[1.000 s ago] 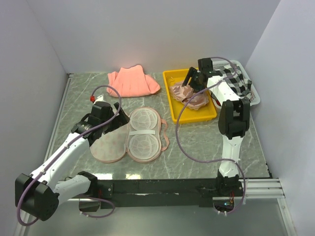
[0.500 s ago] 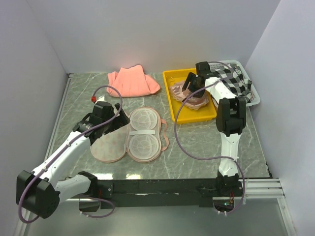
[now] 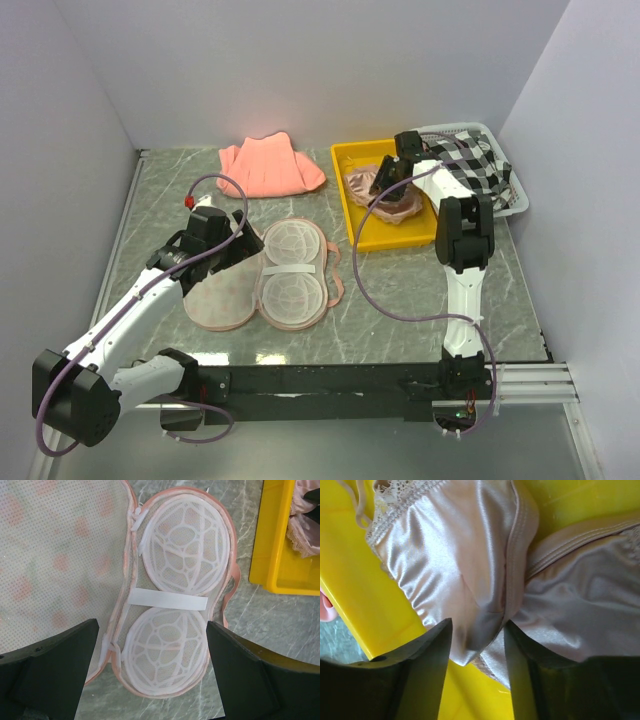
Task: Place the bra in the laundry bag and zip it closed
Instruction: Pick up the bra from the bin.
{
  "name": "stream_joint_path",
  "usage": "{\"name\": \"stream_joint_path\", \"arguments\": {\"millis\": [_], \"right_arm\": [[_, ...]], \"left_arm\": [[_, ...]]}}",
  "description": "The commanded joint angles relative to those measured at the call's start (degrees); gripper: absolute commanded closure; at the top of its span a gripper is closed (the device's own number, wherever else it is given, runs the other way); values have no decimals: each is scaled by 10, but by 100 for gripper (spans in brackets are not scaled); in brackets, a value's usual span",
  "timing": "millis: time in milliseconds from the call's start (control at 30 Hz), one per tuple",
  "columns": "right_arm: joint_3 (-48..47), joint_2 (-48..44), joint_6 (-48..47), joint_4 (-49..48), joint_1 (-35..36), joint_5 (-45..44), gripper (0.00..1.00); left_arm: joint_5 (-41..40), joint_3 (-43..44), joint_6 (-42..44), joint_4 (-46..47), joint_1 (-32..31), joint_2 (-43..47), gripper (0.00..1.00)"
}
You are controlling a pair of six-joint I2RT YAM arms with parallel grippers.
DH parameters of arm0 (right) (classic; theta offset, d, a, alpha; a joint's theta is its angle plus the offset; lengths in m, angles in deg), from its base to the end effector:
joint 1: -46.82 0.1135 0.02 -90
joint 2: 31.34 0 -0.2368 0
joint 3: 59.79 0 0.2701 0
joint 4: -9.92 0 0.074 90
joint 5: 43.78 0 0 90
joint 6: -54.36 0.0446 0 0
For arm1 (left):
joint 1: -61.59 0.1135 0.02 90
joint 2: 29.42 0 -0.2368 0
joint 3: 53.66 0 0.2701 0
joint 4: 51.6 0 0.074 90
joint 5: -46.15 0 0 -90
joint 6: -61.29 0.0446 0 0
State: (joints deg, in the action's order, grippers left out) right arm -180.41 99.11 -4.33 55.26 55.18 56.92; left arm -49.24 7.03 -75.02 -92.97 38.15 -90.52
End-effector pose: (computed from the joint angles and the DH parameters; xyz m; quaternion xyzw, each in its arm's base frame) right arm 0.5005 0.0819 0.1509 0.1616 0.9366 0.1848 0.2501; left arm 0.2438 -0.1012 0.2400 -0.1996 0.8898 -0.1981 0.3593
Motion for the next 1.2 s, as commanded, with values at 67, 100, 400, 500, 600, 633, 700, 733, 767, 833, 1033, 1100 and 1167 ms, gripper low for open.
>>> {"name": "stream_joint_path", "arguments": {"millis": [67,100,400,500,600,633,700,733,767,833,1033,1100,1167], "right_arm": [[-19,-10,-11,-15,-5,6,66],[-21,-10,-13,-14,-5,8,72],[8,-76,-33,-39,-4,35,77],[8,-107,-35,-42,-3,42,77],[8,-141,-46,-42,0,40,76],[7,-157,-53,-40,3,40,76],[6,-172,-59,-36,3,28,75],[6,-188,-63,-33,4,27,75],[6,-196,-64,-32,5,26,75],[9,-216,-67,-31,5,23,75],[15,-257,-72,-25,10,30,75],[20,-268,-72,-29,10,39,75],[21,-288,-73,-30,13,42,75]], "left_arm": [[2,-2,-1,3,-1,7,3],[2,-2,-1,3,-1,5,3],[10,-5,-3,11,-1,0,3],[12,0,2,14,-1,-8,3],[9,7,8,10,-1,-16,3],[7,7,9,10,-1,-17,3],[6,10,11,10,-1,-19,3],[7,10,10,11,-1,-18,3],[8,11,10,12,-1,-19,3],[9,11,12,14,-1,-20,3],[13,11,11,15,-1,-24,3],[10,12,11,14,-1,-22,3],[8,12,12,13,-1,-22,3]]}}
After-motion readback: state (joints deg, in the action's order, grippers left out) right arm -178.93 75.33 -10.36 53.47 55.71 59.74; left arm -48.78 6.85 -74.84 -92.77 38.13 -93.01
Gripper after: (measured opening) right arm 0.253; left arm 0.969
